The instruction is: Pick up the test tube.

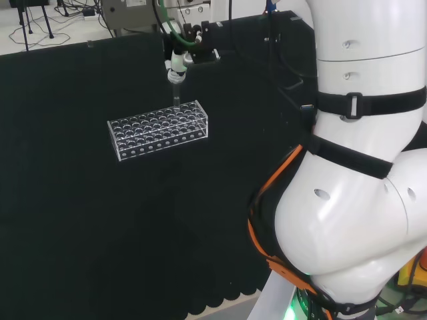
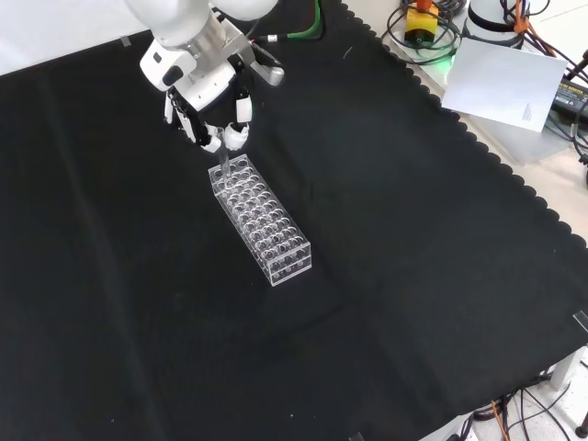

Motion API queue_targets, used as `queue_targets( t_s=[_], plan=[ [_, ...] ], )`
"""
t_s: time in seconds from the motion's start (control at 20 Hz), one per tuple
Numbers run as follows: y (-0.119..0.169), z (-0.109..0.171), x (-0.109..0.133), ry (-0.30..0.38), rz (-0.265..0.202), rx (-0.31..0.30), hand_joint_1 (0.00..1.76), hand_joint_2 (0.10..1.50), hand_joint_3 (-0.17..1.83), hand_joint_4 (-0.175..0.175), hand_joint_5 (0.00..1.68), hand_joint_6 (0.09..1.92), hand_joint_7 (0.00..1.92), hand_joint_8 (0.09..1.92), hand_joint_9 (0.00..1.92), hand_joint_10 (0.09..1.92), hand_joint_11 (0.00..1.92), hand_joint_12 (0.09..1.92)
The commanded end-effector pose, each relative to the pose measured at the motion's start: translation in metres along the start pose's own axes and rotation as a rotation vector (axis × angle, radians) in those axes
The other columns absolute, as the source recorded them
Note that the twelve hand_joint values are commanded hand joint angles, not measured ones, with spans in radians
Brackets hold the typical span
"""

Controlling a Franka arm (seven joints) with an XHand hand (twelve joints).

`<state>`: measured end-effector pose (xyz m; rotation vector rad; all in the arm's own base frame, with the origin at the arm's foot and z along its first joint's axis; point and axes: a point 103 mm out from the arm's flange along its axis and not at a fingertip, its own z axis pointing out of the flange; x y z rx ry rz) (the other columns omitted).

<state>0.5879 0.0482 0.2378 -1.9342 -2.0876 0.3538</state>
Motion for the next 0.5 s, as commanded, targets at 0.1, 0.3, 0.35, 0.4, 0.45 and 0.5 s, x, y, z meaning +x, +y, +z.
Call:
queue_targets(
  t_s=[0.1, 0.3, 0.35, 0.4, 0.45, 0.5],
  plan=[
    [-0.023, -0.035, -0.001, 0.012, -0.006, -0.024, 1.44, 0.57, 0.72, -0.175, 1.32, 0.57, 1.4, 0.75, 1.41, 0.22, 0.82, 1.21],
    [-0.031, -0.046, 0.001, 0.014, -0.01, -0.042, 1.44, 0.57, 0.73, -0.175, 1.32, 0.57, 1.4, 0.74, 1.41, 0.22, 0.82, 1.21],
    [-0.034, -0.048, 0.001, 0.017, -0.01, -0.045, 1.44, 0.57, 0.73, -0.175, 1.32, 0.57, 1.4, 0.74, 1.41, 0.22, 0.82, 1.21],
    [-0.037, -0.05, 0.001, 0.019, -0.009, -0.048, 1.44, 0.57, 0.73, -0.175, 1.32, 0.57, 1.4, 0.74, 1.41, 0.22, 0.82, 1.21],
    [-0.037, -0.05, 0.002, 0.02, -0.01, -0.047, 1.44, 0.57, 0.73, -0.175, 1.32, 0.57, 1.41, 0.74, 1.41, 0.22, 0.82, 1.21],
    [-0.038, -0.051, 0.002, 0.021, -0.011, -0.049, 1.44, 0.57, 0.73, -0.175, 1.32, 0.57, 1.41, 0.74, 1.41, 0.22, 0.82, 1.21]
  ],
)
